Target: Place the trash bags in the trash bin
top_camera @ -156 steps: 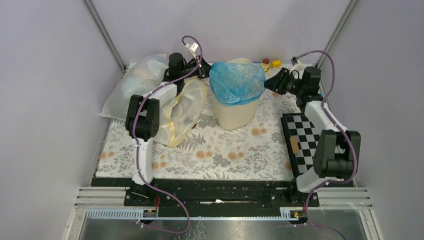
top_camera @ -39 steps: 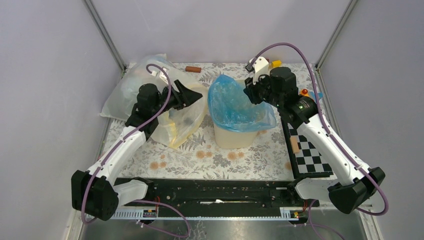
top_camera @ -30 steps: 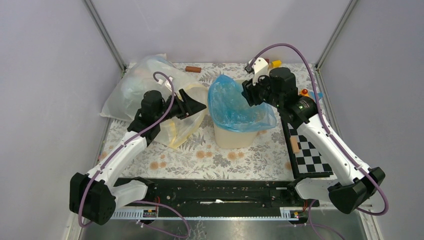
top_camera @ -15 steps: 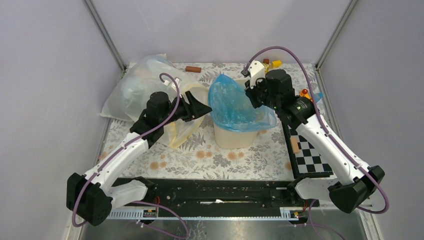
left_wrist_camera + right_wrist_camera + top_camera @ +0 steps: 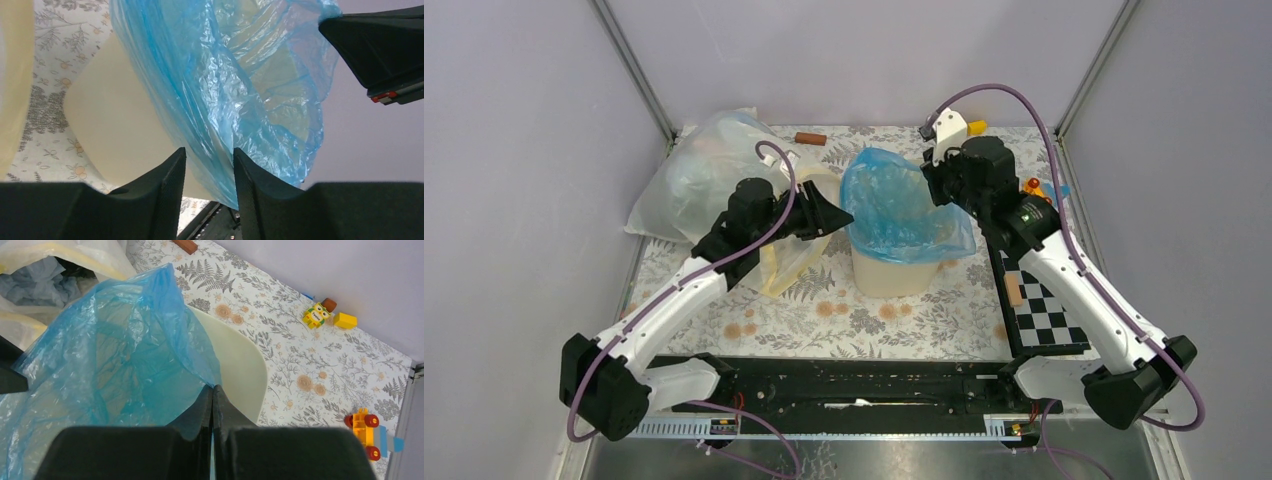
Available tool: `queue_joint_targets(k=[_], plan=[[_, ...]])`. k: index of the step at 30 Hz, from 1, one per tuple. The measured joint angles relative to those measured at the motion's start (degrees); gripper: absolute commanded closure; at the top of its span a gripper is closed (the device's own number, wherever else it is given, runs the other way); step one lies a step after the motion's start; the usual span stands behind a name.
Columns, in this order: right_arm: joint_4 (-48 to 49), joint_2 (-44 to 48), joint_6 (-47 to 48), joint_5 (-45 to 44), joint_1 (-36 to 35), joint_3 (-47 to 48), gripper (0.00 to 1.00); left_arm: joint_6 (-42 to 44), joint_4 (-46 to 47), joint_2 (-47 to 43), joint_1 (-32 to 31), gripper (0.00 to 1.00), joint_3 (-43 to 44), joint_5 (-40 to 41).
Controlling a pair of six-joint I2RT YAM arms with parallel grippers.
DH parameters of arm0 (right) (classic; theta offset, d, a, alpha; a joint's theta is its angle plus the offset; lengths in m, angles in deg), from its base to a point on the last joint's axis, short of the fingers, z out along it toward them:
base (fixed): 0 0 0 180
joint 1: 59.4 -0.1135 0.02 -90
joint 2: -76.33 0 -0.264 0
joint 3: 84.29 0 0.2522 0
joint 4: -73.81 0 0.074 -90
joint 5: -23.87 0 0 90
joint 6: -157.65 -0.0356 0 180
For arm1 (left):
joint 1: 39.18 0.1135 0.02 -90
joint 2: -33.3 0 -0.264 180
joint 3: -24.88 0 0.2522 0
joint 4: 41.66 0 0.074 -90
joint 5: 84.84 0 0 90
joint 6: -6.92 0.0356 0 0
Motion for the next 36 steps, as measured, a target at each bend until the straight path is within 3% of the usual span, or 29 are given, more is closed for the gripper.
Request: queue_joint_targets(k=[6, 18, 31, 36], plan=[[0.4, -3.0, -3.0, 0.7, 3.2, 1.6, 1.0, 0.6, 1.6, 2.2, -0.3, 0.65, 0.3, -0.1], [1.1, -11.2, -11.7, 15.7, 20.0, 6.6, 1.0, 2.8, 2.8, 3.9, -0.4, 0.65, 1.1, -0.3], [2.5, -20.6, -19.8, 30.9, 28.7, 7.3, 1.0, 3.9, 2.9, 4.0, -0.4, 0.65, 1.1, -0.4], [4.8, -23.0, -22.4, 36.2, 29.6, 2.9, 1.0, 4.1, 2.9, 4.0, -0.4, 0.65, 1.1, -0.5]])
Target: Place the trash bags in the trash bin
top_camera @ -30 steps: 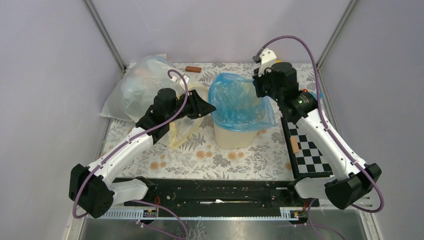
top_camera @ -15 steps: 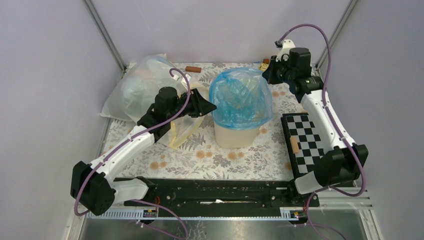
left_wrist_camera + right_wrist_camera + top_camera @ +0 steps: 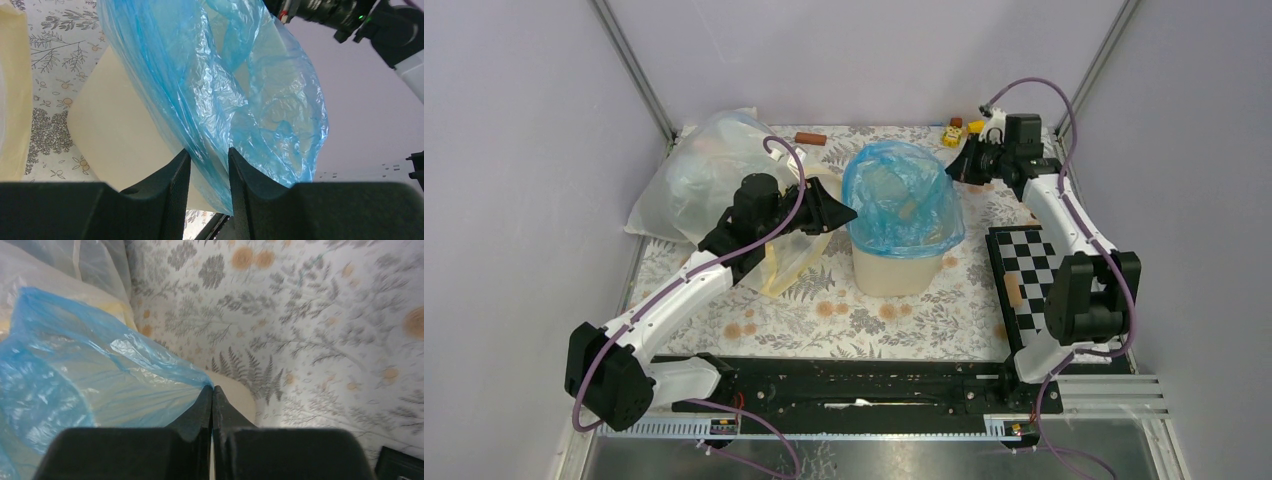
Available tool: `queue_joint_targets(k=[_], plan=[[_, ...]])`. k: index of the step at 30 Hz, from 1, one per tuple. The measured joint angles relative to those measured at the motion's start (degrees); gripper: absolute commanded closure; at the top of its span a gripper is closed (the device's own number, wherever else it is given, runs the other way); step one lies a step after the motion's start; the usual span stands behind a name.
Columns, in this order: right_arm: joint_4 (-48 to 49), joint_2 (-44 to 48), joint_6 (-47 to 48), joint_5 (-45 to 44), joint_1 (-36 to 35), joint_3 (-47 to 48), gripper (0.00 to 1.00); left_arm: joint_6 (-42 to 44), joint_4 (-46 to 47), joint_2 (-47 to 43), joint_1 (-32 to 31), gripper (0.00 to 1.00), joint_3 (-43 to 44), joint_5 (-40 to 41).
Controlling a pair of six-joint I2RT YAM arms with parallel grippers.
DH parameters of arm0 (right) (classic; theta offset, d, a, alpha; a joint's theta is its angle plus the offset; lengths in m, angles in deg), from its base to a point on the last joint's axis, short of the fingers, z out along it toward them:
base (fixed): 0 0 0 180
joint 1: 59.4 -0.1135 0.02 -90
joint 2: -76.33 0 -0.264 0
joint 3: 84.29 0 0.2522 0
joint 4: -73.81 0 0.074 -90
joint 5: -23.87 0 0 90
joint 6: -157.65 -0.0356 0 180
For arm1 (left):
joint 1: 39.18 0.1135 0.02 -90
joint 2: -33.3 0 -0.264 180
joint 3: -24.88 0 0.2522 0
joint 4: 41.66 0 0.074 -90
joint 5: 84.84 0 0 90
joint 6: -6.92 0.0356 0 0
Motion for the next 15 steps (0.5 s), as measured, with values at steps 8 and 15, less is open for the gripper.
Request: queue_joint_targets(k=[8, 15], plan=[[2.9, -1.4, -3.0, 4.2, 0.0, -8.2, 1.0, 0.0, 0.1, 0.0, 0.0, 0.65, 0.0, -0.1], [4.0, -0.2, -3.8, 2.5, 0.0, -12.4, 0.7, 0.3, 0.6, 0.0, 0.0, 0.58, -0.4, -0.2]])
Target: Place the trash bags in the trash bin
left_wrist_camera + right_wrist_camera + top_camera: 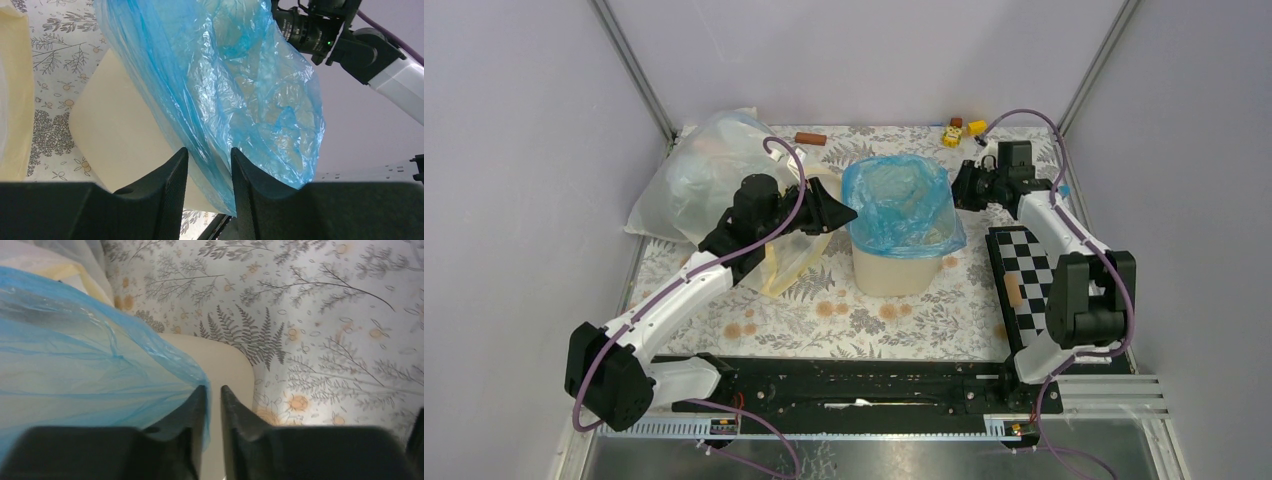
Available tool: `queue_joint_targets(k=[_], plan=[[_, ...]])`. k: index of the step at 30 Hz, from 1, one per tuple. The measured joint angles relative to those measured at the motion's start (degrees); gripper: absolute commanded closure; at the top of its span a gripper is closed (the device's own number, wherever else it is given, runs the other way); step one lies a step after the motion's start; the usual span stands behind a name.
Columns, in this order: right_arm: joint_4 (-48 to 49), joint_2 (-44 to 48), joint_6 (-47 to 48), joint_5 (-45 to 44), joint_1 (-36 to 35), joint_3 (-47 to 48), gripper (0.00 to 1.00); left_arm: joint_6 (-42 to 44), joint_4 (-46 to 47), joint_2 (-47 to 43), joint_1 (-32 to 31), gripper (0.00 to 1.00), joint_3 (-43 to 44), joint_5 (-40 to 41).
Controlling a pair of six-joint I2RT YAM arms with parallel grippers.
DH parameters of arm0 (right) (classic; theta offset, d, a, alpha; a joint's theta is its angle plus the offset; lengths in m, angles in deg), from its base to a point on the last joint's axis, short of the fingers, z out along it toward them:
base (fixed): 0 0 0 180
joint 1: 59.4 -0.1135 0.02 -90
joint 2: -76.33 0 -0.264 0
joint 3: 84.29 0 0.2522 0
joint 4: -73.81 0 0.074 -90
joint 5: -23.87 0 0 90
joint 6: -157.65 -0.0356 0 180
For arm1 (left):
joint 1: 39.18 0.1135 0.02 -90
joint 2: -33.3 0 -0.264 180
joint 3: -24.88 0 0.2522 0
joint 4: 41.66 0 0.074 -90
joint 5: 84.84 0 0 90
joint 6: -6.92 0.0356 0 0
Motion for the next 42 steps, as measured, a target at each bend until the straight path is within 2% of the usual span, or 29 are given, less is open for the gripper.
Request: queue_joint_targets(k=[5, 8, 10, 16, 21, 23, 29, 31, 35, 38, 42], plan=[[-2.2, 4.7, 0.2, -5.4, 0.0, 0.2, 0.52, 0.9, -0.7, -0.3, 0.0, 0.39, -0.3, 0.5], [-4.3, 8.7, 0.2, -9.1, 0.0, 2.7, 0.35, 1.9, -3.5, -1.0, 0.0, 0.32, -0.3, 1.1], [-4.6, 11.4, 0.1, -11.0, 0.0, 4.2, 0.3, 2.6, -5.3, -1.8, 0.0, 0.31, -0.2, 1.6], [-4.4, 23.3, -1.8, -16.5, 0.0, 3.2, 0.32, 3.9, -10.4, -5.4, 0.0, 0.34, 0.1, 2.8], [-3.5, 35.6, -5.8, -17.9, 0.0, -5.9, 0.32, 3.7, -11.4, -8.5, 0.7, 0.32, 0.0, 1.8], [-3.6, 39.8, -7.5, -17.9, 0.0, -10.0, 0.32, 3.1, -11.3, -9.5, 1.4, 0.34, -0.1, 0.9], [-3.7, 47.1, -11.6, -16.4, 0.0, -16.3, 0.34, -1.4, -7.3, -12.3, 4.9, 0.58, -4.5, -3.8], [-3.2, 49.6, -13.3, -15.7, 0.0, -18.3, 0.35, -2.6, -5.8, -13.1, 6.3, 0.58, -7.0, -4.7], [-0.5, 54.0, -17.7, -13.3, 0.0, -23.4, 0.36, -5.2, -3.2, -13.0, 8.0, 0.47, -10.2, -6.5], [1.1, 55.3, -20.9, -11.5, 0.0, -26.8, 0.37, -7.5, 0.2, -12.3, 8.4, 0.46, -11.3, -8.0], [3.6, 54.8, -24.5, -8.6, 0.0, -29.9, 0.49, -10.1, 4.8, -11.5, 8.5, 0.48, -12.3, -9.6]])
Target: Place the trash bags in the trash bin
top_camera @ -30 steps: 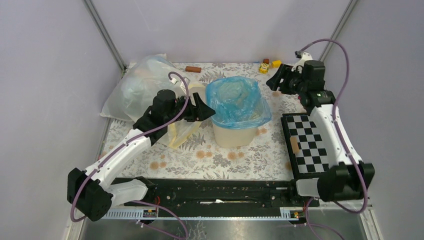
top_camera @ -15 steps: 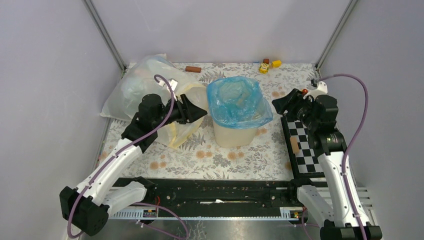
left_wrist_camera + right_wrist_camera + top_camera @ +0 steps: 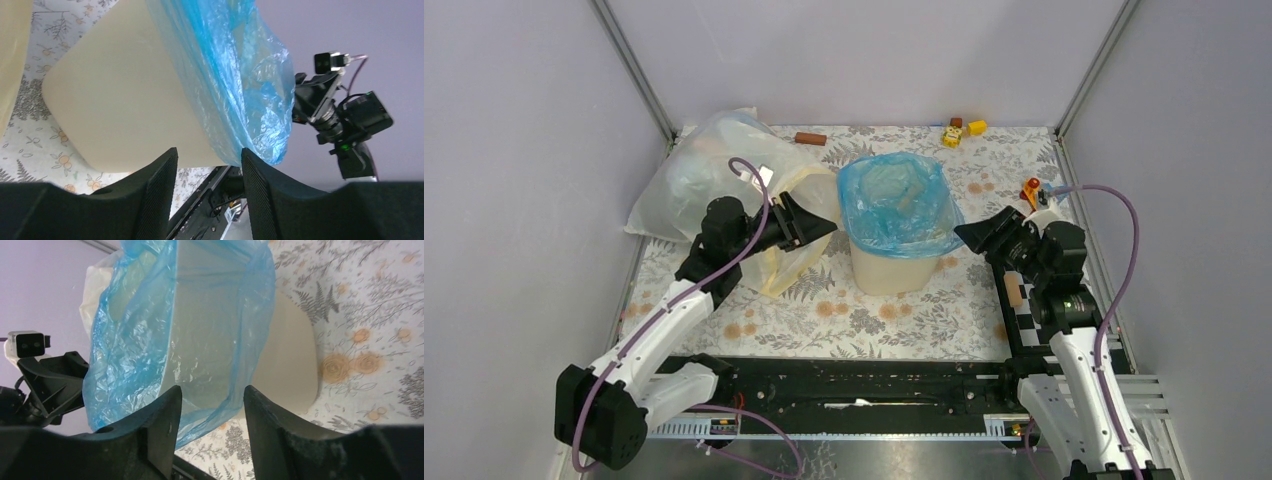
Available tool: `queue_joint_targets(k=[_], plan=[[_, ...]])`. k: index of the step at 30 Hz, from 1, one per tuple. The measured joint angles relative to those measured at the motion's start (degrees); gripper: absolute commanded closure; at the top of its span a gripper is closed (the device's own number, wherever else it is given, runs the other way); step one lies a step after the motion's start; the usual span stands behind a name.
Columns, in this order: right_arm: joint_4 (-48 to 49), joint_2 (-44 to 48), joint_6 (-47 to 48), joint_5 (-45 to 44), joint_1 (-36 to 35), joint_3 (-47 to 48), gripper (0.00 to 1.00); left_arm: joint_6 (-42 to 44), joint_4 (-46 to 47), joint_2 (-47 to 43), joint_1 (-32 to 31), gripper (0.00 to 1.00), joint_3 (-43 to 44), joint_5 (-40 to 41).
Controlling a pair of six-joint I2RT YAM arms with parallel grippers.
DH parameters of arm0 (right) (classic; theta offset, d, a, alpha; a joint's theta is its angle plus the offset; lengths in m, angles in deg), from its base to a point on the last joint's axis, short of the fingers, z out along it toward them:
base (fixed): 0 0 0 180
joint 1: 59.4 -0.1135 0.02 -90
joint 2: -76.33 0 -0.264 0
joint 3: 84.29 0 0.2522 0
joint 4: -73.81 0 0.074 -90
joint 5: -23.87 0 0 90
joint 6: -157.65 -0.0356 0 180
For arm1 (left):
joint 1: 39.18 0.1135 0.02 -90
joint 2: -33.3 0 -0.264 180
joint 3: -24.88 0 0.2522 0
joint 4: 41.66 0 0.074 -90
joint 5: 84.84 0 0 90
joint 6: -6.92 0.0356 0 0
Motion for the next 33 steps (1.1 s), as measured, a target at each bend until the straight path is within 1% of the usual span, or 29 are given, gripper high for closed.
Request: queue_joint_targets(k=[4, 9, 15, 16, 19, 25, 29, 32, 33], plan=[[2.2, -0.5, -3.1, 2.5, 0.0, -2.4, 0.58, -2.3, 4.0, 1.4, 0.5, 0.51, -0.3, -0.9], [4.2, -1.3, -5.0, 4.8, 0.0, -3.8, 0.72, -4.7, 8.2, 3.0, 1.1, 0.51, -1.2, -2.0], [5.7, -1.6, -6.5, 6.3, 0.0, -6.2, 0.83, -7.6, 12.6, 4.8, 1.5, 0.52, -3.0, -3.1], [6.0, -1.7, -6.7, 6.4, 0.0, -6.6, 0.84, -8.0, 13.3, 5.2, 1.5, 0.52, -3.2, -3.2], [6.6, -2.3, -6.8, 7.1, 0.0, -7.4, 0.83, -9.2, 15.3, 6.2, 1.6, 0.52, -3.8, -3.6], [7.8, -4.2, -6.7, 8.4, 0.0, -9.2, 0.74, -10.8, 18.4, 6.7, 1.6, 0.48, -4.9, -3.8], [8.6, -5.4, -6.4, 8.9, 0.0, -9.6, 0.7, -11.7, 20.2, 7.1, 1.6, 0.46, -5.0, -3.9], [9.5, -6.1, -6.2, 9.1, 0.0, -9.9, 0.7, -12.5, 22.0, 7.9, 1.6, 0.46, -5.2, -4.1], [9.8, -6.3, -6.2, 9.3, 0.0, -10.1, 0.7, -12.9, 22.7, 8.2, 1.6, 0.48, -5.4, -4.2]])
